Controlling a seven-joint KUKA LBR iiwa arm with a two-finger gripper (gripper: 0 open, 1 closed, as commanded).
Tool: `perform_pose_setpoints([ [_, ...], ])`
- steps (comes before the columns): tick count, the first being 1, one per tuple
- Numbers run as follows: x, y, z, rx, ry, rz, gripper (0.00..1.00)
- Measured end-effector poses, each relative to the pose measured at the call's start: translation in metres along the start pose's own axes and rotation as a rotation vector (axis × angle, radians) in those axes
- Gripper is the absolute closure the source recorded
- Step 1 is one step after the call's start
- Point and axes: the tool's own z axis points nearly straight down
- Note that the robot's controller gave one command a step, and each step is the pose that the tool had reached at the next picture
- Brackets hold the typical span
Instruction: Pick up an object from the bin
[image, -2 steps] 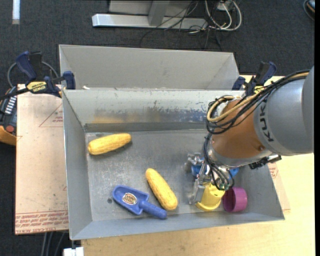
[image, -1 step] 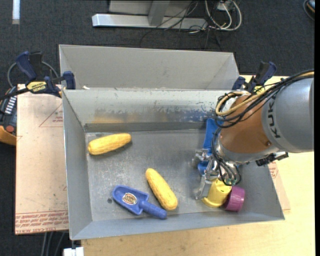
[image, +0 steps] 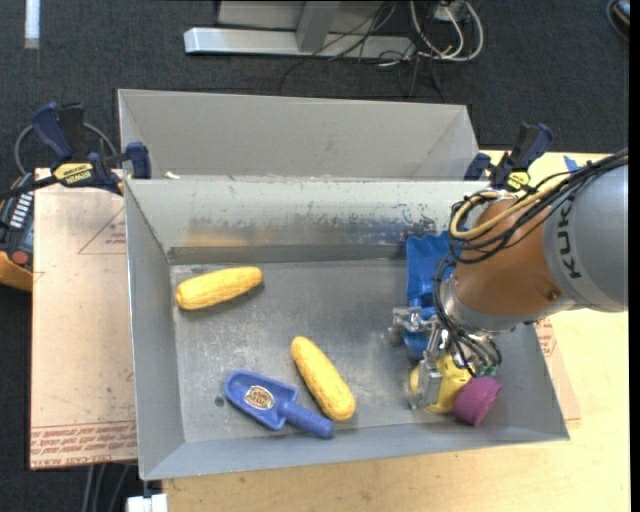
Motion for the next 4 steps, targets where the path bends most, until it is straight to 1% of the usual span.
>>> perform_pose_setpoints([
  [1, 0.043, -0.031, -0.001, 0.0, -0.01, 0.157, 0.0],
  [2, 0.015, -0.058, -0.008, -0.008, -0.001, 0.113, 1.0],
  [3, 0.015, -0.058, -0.008, -0.008, -0.001, 0.113, 1.0],
  [4, 0.014, -0.058, -0.079, -0.006, 0.003, 0.094, 1.0],
])
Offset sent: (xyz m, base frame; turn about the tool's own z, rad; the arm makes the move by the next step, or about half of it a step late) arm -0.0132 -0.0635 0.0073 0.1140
